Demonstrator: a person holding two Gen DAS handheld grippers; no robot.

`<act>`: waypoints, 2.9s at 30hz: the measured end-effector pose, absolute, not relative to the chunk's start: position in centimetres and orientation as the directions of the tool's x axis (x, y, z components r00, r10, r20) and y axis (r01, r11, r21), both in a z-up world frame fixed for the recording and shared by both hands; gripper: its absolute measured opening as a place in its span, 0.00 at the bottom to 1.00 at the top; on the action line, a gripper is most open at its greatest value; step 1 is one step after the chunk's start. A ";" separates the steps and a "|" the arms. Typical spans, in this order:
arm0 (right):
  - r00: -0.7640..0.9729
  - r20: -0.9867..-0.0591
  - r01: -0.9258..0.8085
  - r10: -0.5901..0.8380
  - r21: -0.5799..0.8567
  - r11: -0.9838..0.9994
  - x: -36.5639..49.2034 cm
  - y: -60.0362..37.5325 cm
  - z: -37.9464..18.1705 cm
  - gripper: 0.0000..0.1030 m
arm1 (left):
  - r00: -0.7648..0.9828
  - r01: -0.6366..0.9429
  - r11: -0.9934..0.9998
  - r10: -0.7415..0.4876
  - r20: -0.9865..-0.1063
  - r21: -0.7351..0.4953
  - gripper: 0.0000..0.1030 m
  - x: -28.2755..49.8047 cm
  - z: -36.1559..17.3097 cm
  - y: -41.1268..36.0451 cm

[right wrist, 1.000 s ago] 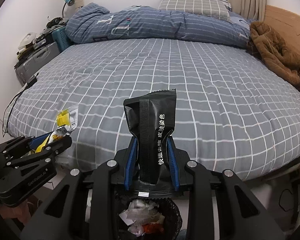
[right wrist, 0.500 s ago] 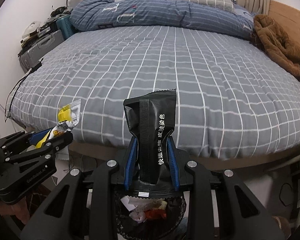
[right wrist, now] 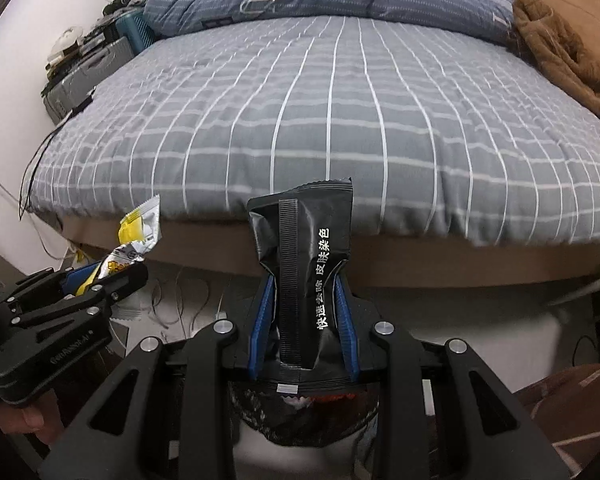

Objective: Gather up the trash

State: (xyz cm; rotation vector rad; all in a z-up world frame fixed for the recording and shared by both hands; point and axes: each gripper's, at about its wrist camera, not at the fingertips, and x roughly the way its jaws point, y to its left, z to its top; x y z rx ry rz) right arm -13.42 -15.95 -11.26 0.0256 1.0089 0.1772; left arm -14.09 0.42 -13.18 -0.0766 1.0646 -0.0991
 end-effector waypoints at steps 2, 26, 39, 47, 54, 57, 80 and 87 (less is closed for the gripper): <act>0.500 -0.851 -0.134 0.160 0.107 0.985 -13.8 -16.0 -12.1 0.28 | 0.463 0.047 0.993 -0.120 -0.878 -0.111 0.36 -14.7 -14.1 0.5; 0.361 -0.922 -0.153 0.140 0.089 0.984 -11.8 -14.8 -18.5 0.50 | 0.352 0.004 0.997 -0.079 -0.933 -0.083 0.35 -12.5 -20.4 2.6; 0.465 -0.883 -0.062 0.059 0.034 0.997 -12.1 -19.5 -16.2 0.87 | 0.347 0.072 0.994 -0.104 -0.932 -0.085 0.36 -12.4 -19.7 -1.1; 0.515 -0.857 0.041 -0.007 0.017 0.999 -12.6 -23.9 -14.5 0.90 | 0.347 0.145 0.985 -0.143 -0.927 -0.098 0.36 -12.2 -19.0 -5.5; 0.526 -0.849 0.067 -0.037 -0.002 0.998 -12.9 -25.5 -14.2 0.90 | 0.358 0.177 0.980 -0.145 -0.922 -0.086 0.43 -12.4 -18.7 -7.7; 0.526 -0.850 0.073 -0.039 -0.001 0.997 -12.7 -25.6 -14.1 0.90 | 0.369 0.178 0.982 -0.128 -0.920 -0.066 0.57 -12.3 -18.9 -8.0; 0.569 -0.822 0.036 -0.026 -0.006 0.999 -11.9 -24.0 -12.3 0.90 | 0.503 0.070 0.998 -0.041 -0.864 -0.007 0.94 -11.6 -15.3 -4.6; 0.656 -0.755 -0.007 0.006 0.002 1.000 -11.8 -22.7 -8.4 0.90 | 0.596 0.056 0.998 -0.053 -0.801 -0.024 0.94 -11.7 -10.8 -3.4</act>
